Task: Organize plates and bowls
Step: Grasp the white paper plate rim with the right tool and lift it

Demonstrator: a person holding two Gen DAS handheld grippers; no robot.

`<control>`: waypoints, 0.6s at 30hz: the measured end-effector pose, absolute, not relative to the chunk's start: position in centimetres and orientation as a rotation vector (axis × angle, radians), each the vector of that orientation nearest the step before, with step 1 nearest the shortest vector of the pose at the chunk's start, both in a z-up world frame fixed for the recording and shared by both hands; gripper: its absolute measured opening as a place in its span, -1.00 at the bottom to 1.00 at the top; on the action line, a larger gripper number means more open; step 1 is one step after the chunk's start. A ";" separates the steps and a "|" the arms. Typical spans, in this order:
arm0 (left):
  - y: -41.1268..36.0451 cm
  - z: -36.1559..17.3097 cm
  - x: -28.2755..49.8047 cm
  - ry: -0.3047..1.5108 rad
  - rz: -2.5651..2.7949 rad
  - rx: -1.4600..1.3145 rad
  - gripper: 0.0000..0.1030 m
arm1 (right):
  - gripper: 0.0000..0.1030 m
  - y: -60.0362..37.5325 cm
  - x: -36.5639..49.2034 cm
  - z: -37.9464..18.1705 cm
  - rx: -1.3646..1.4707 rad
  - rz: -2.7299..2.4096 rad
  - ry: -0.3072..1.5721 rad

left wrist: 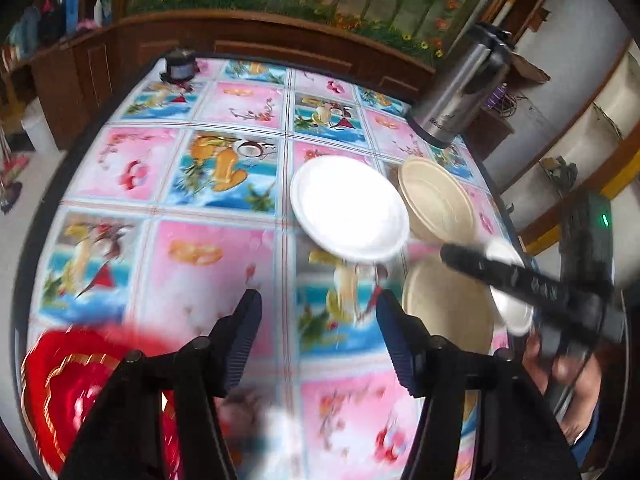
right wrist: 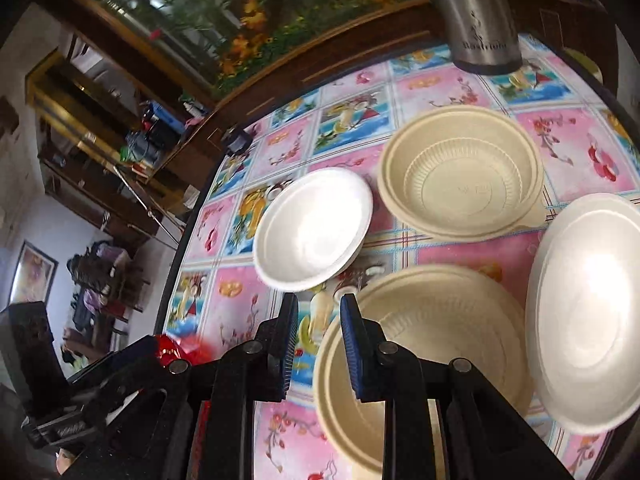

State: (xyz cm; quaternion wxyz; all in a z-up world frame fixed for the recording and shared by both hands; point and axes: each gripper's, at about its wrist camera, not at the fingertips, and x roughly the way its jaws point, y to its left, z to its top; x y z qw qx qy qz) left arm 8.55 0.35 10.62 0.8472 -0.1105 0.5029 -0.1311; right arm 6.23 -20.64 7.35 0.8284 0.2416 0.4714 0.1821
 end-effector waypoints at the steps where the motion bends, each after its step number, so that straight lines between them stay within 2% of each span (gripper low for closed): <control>1: 0.2 10.4 9.6 1.065 -0.277 -0.243 0.14 | -0.54 -20.7 6.7 7.2 0.519 0.387 1.004; 10: -0.2 7.3 17.2 1.148 -0.240 -0.316 0.13 | -0.54 -21.1 10.6 5.7 0.527 0.373 1.052; 12: -0.4 6.3 18.1 1.169 -0.251 -0.338 -0.02 | -0.54 -21.0 11.2 5.3 0.531 0.377 1.065; 14: -0.8 5.6 18.6 1.189 -0.257 -0.339 -0.36 | -0.54 -20.6 11.7 4.8 0.523 0.375 1.078; 16: -1.3 4.7 19.1 1.216 -0.260 -0.346 -0.61 | -0.54 -20.3 12.1 4.4 0.520 0.373 1.089; 18: -1.9 4.2 19.2 1.226 -0.260 -0.332 -0.69 | -0.54 -19.7 12.5 4.0 0.503 0.362 1.102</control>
